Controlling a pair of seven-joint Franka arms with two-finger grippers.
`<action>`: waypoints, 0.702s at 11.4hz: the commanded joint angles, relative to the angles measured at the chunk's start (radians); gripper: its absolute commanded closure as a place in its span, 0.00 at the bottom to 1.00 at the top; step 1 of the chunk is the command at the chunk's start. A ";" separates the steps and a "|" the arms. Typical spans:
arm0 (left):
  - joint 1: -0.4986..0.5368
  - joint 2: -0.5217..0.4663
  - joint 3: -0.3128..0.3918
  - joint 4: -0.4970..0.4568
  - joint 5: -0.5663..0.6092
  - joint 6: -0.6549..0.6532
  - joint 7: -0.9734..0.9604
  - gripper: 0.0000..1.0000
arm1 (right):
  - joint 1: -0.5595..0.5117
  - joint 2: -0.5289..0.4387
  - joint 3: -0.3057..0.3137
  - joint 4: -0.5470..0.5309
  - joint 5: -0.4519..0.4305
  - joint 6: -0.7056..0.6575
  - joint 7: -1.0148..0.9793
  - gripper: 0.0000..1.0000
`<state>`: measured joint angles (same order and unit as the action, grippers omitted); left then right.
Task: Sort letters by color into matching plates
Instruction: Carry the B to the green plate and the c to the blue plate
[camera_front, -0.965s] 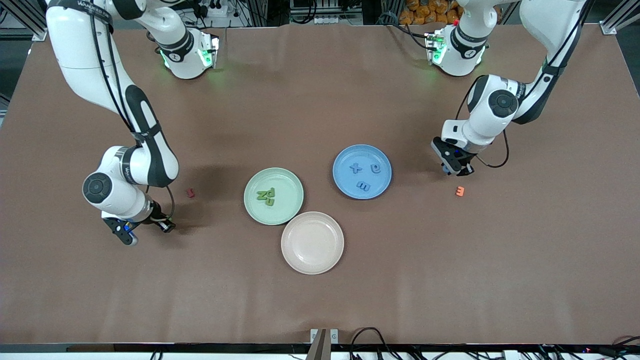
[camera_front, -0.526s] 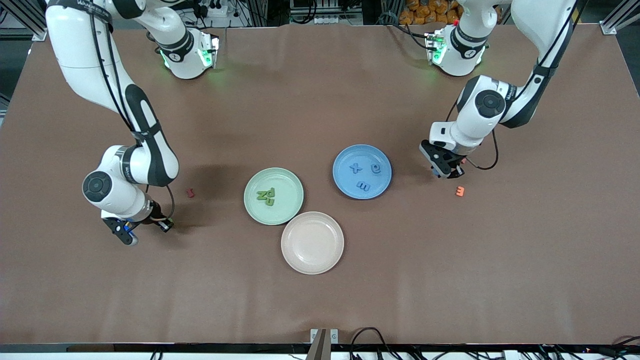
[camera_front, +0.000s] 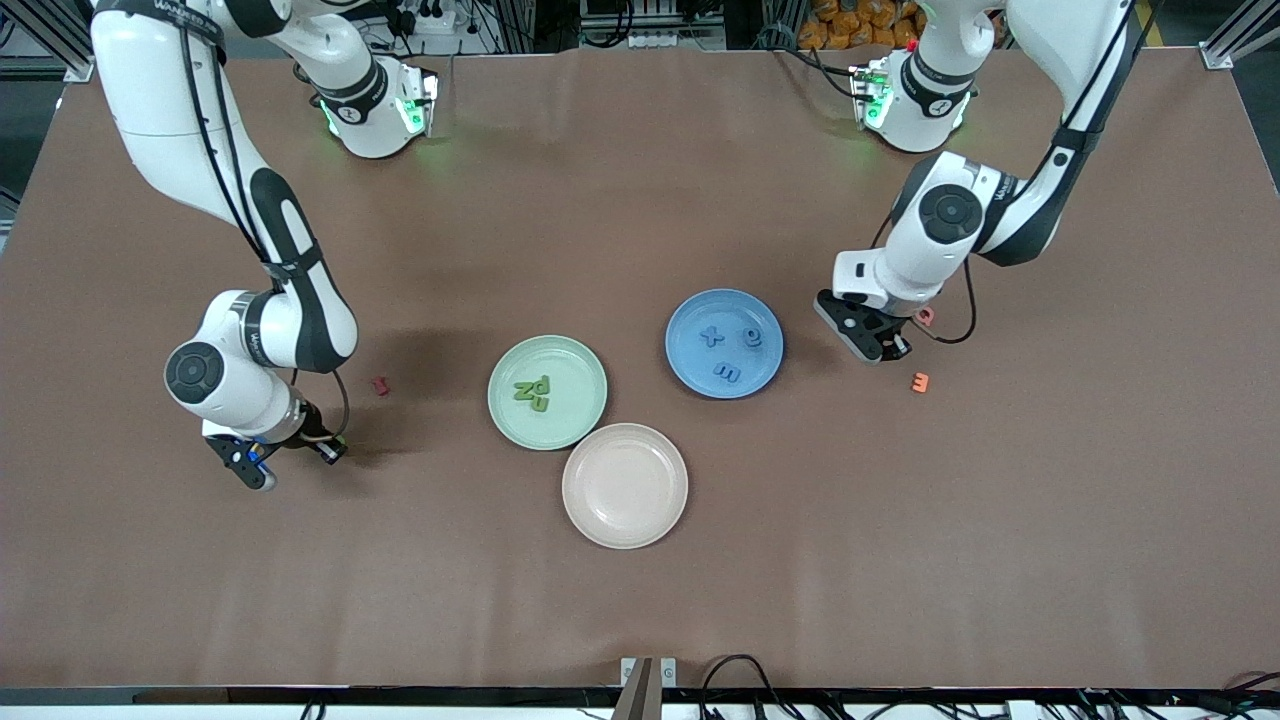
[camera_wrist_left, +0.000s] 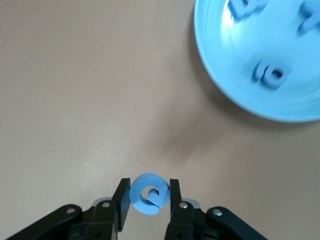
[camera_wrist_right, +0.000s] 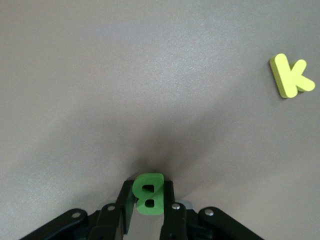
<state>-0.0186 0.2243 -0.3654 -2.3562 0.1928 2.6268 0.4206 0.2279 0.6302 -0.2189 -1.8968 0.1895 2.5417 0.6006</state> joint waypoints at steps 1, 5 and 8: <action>-0.050 0.003 0.008 0.041 -0.007 -0.050 -0.097 1.00 | -0.015 -0.023 0.023 -0.016 0.005 0.003 -0.128 0.88; -0.109 0.004 0.032 0.064 -0.065 -0.051 -0.115 1.00 | -0.013 -0.030 0.021 0.067 0.001 -0.119 -0.318 0.88; -0.156 0.010 0.042 0.074 -0.096 -0.051 -0.176 1.00 | -0.001 -0.043 0.032 0.117 0.005 -0.208 -0.335 0.88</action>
<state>-0.1226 0.2247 -0.3414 -2.3054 0.1286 2.5944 0.3070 0.2283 0.6124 -0.2083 -1.8029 0.1887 2.3949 0.2917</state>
